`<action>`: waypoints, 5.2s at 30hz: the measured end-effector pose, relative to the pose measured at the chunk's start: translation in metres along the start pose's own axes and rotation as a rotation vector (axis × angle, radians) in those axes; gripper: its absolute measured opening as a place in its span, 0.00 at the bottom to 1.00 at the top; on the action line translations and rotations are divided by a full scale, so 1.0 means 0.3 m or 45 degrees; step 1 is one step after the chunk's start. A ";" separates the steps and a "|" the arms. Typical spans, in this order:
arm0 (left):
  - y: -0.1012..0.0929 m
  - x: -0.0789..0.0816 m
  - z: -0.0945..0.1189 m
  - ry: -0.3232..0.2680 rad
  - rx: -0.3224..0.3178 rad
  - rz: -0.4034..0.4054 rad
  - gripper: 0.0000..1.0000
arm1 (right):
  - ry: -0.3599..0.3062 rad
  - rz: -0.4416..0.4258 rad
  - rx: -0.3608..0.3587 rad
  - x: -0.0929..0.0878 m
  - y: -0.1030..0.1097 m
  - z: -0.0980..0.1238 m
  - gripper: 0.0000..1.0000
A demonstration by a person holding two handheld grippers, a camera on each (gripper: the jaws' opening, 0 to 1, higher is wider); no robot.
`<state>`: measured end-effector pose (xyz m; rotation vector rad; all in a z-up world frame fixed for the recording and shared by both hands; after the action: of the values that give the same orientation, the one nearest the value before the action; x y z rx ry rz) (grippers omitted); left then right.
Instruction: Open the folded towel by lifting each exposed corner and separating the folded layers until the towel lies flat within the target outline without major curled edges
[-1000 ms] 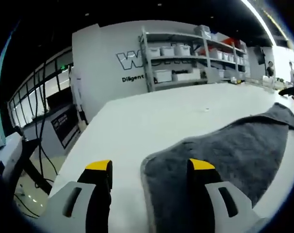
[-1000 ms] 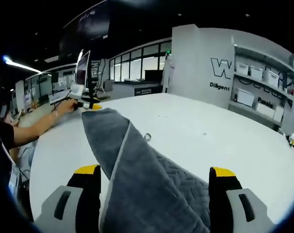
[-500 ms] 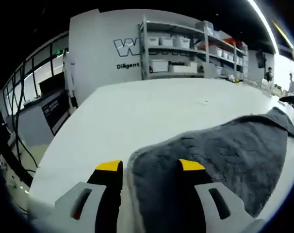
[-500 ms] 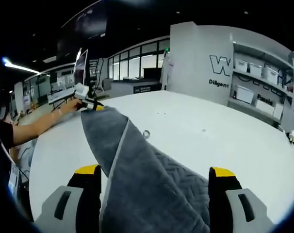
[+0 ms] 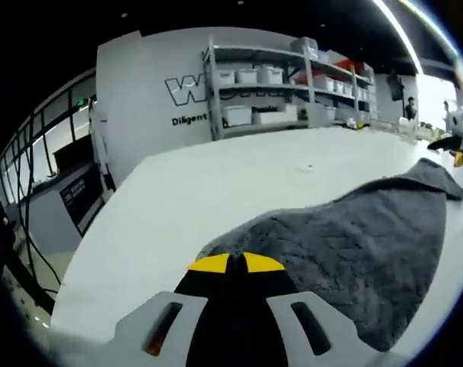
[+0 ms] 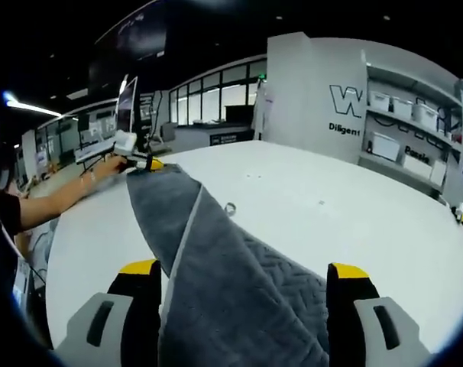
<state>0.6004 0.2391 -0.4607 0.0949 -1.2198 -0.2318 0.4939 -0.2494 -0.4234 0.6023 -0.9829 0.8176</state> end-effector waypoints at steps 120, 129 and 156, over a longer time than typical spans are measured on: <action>-0.231 0.009 0.308 0.006 -0.306 -0.130 0.88 | 0.041 -0.073 0.088 -0.041 0.034 -0.019 0.88; -0.218 -0.014 0.279 0.018 -0.335 -0.080 0.71 | 0.060 -0.081 0.089 -0.056 0.028 -0.027 0.87; -0.285 -0.055 0.378 0.033 -0.495 -0.129 0.02 | 0.082 -0.084 0.093 -0.069 0.036 -0.035 0.86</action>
<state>0.4781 0.1655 -0.4538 -0.1778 -1.1256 -0.5499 0.4838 -0.2420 -0.4458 0.6642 -0.8734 0.8125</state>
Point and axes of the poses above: the point that each gripper's makers call its tool centre point, and the gripper's own axes: z roughly backward along the fingers, y roughly to its left, x roughly out of its top, the point moved 1 cm from there along z, roughly backward along the fingers, and after that the axes turned 13 degrees about x, right-handed, at the moved point
